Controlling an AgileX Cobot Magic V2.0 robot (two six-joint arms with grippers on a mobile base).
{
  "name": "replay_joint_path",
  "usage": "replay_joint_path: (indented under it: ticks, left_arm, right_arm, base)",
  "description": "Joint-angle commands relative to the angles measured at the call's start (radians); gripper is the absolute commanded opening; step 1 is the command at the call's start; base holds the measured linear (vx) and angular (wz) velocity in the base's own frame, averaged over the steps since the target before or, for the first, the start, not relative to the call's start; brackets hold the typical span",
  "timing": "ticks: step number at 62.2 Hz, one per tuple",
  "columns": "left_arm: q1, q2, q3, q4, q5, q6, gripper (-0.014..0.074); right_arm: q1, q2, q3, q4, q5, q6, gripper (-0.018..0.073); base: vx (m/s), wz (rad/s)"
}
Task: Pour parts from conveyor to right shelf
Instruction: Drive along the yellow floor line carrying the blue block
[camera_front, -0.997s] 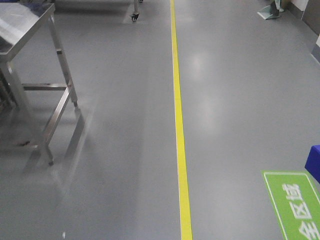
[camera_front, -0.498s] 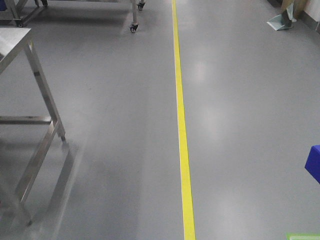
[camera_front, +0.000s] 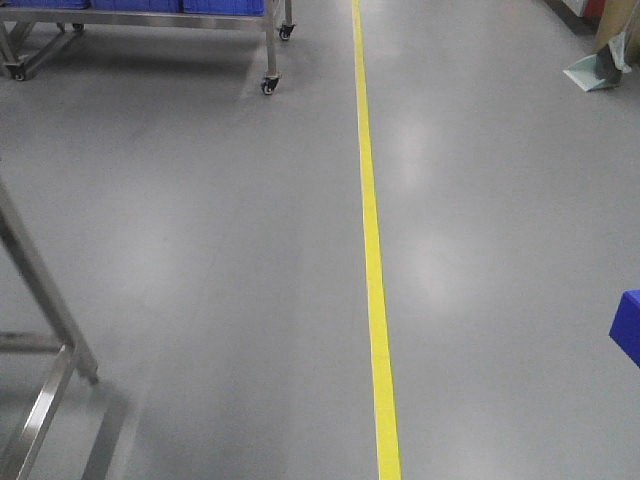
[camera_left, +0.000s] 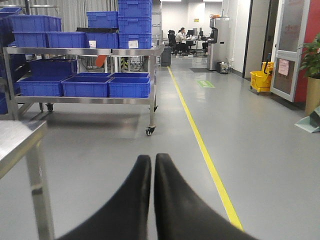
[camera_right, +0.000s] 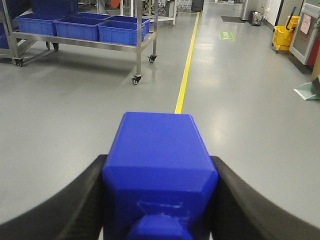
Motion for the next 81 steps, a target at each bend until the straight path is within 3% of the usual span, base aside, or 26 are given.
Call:
replay_joint_path:
  ticks: [1,81]
  left_arm:
    - [-0.001,-0.011,0.03,0.0,-0.072,-0.009,-0.0006]
    - [-0.001,-0.011,0.03,0.0,-0.072,-0.009,-0.0006]
  right_arm:
    - [-0.004,0.009,-0.026,0.005,-0.077,-0.006,-0.0005]
    - [-0.004,0.009,-0.026,0.005,-0.077,-0.006,-0.0005]
  base:
    - [0.83,0.01]
    - [0.81,-0.04]
